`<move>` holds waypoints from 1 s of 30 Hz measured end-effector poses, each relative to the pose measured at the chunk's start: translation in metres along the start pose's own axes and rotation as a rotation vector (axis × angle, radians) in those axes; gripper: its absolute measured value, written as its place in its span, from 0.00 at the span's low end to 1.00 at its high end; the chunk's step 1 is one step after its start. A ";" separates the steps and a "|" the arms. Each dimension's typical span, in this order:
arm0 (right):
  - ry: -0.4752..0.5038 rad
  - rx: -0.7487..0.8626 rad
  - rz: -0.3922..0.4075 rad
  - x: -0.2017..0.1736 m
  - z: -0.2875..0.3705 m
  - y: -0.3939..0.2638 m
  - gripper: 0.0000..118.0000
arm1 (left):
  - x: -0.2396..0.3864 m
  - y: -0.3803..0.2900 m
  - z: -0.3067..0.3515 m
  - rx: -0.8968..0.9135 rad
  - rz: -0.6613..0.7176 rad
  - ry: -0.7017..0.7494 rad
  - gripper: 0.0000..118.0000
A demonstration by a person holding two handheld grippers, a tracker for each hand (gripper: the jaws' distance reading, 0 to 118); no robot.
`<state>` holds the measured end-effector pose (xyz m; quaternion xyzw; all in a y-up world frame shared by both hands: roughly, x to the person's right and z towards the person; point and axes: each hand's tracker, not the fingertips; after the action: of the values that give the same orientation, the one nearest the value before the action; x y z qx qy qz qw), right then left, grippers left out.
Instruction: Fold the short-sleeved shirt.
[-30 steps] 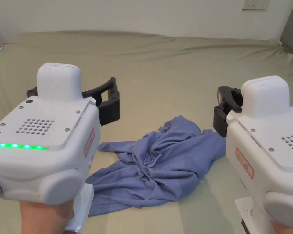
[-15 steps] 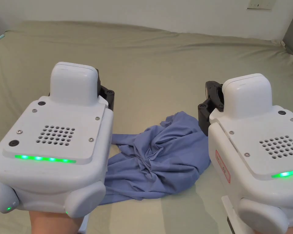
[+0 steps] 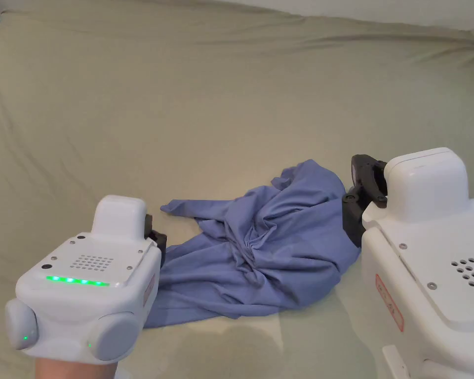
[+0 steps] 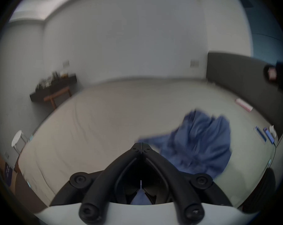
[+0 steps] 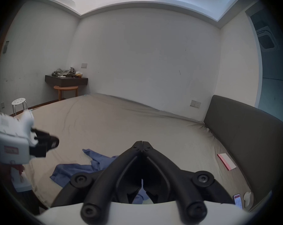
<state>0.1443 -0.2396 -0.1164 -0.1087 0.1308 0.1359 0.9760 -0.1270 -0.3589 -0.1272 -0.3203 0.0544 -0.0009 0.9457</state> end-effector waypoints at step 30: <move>-0.044 -0.315 0.012 0.086 -0.059 -0.075 0.00 | 0.010 -0.020 -0.009 -0.109 -0.005 -0.078 0.01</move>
<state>0.2333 -0.3046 -0.1830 -0.2565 0.0873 0.1629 0.9487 -0.1173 -0.3806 -0.1235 -0.3714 0.0168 0.0123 0.9282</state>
